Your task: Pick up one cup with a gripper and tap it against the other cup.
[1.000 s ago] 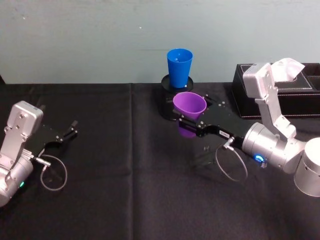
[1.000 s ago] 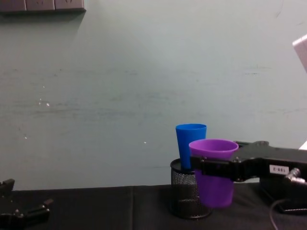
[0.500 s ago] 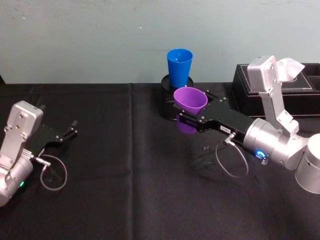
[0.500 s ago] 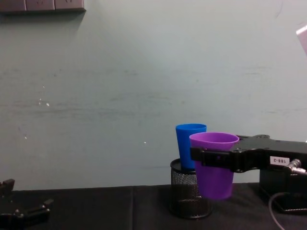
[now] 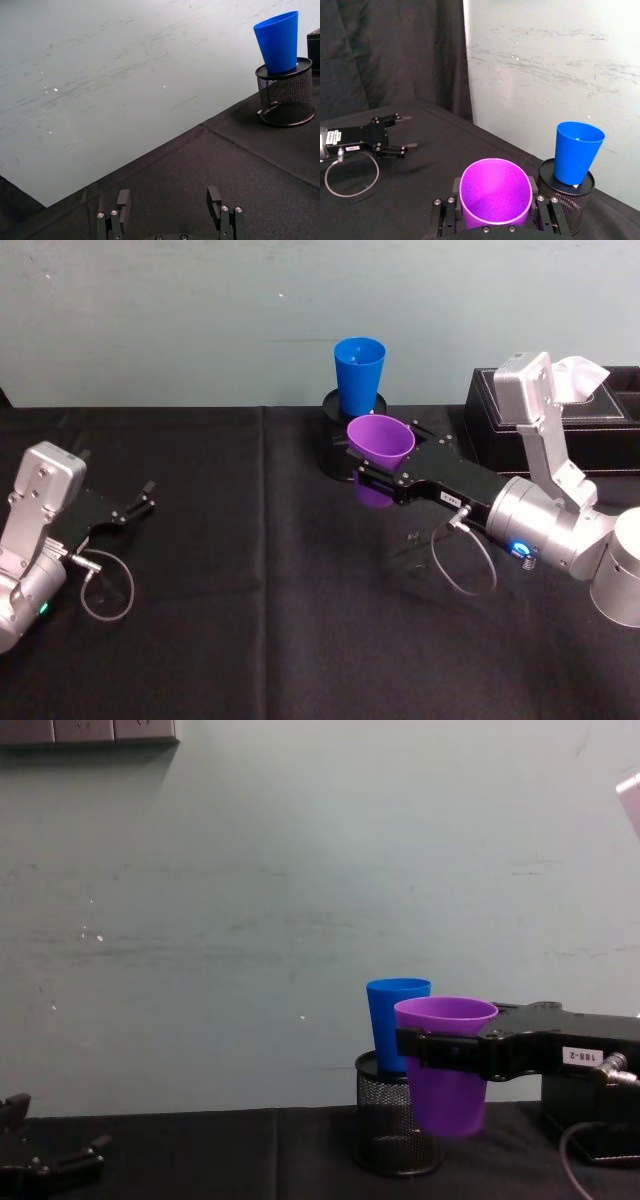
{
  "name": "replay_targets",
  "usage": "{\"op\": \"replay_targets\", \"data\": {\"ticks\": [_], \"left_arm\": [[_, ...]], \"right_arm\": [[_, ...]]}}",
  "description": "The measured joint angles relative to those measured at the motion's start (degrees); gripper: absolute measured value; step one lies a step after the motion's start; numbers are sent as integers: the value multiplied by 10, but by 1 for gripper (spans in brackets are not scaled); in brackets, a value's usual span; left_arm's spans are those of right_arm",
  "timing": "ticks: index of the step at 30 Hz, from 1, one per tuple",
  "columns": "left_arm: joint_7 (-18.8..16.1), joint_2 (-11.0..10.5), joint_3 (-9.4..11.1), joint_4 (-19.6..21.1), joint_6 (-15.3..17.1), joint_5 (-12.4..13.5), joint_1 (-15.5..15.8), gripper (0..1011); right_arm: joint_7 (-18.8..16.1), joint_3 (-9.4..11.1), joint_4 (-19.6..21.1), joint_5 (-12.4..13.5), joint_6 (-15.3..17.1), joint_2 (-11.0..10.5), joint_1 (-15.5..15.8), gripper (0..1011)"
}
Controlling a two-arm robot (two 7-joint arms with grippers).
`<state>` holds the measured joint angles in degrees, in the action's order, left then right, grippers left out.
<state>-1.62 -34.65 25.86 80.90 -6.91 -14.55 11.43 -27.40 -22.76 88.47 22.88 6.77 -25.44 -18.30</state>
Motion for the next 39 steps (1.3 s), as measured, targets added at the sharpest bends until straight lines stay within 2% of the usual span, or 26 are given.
{"op": "replay_targets", "data": {"ticks": [39], "left_arm": [[0,0,0,0,0,0,0,1000]], "right_arm": [[-1,0,0,-1,-1,0,0,726]]}}
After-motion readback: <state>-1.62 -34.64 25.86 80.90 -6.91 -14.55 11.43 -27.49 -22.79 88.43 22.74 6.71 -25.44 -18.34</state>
